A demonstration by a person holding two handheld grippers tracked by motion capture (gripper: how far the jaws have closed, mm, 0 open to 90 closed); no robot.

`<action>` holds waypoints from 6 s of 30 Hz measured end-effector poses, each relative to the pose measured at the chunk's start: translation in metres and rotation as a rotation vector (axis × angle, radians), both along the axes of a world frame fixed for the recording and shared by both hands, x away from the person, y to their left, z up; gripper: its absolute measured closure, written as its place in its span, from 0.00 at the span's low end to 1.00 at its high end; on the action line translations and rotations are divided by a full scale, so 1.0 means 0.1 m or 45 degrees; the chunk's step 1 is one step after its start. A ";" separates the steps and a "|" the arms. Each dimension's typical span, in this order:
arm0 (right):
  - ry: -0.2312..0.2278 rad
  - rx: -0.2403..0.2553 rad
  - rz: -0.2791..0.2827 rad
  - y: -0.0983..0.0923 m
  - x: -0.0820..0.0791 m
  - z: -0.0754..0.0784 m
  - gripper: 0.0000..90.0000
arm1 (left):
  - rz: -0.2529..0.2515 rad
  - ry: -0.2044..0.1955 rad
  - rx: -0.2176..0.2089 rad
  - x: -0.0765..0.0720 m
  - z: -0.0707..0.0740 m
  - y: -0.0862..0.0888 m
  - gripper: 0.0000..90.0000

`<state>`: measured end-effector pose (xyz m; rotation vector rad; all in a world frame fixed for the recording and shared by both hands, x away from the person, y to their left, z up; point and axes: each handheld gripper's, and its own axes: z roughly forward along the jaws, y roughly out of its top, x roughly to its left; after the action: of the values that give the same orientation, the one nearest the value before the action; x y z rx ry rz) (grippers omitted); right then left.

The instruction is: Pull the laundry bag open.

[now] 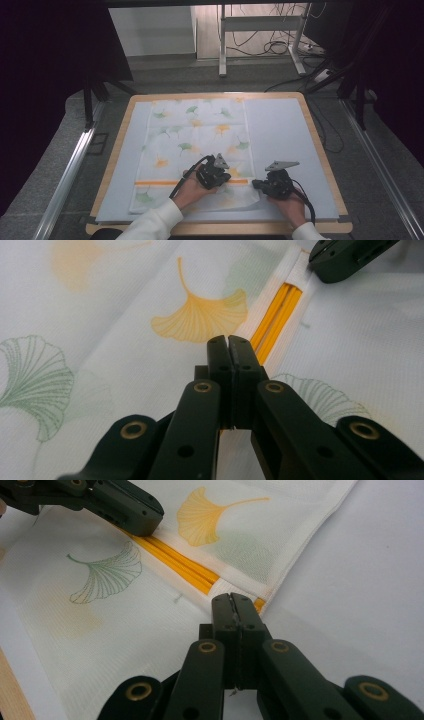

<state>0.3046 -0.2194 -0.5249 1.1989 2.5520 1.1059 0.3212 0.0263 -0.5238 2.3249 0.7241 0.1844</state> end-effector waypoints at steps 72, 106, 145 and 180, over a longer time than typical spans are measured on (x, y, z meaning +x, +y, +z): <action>-0.005 -0.002 0.001 0.00 0.00 0.00 0.99 | 0.132 0.076 0.019 -0.08 0.00 0.61 1.00; 0.000 0.004 -0.001 0.00 0.00 0.00 0.99 | 0.195 0.097 0.050 -0.12 0.00 0.98 1.00; -0.002 0.002 0.000 0.00 0.00 0.00 0.99 | 0.288 0.100 0.081 -0.20 0.00 1.42 1.00; -0.006 -0.001 0.002 0.00 0.00 0.00 0.99 | 0.366 0.116 0.095 -0.26 -0.01 1.77 1.00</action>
<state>0.3043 -0.2194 -0.5249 1.1934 2.5499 1.1066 0.2952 0.2037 -0.5249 2.3019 1.1145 0.2377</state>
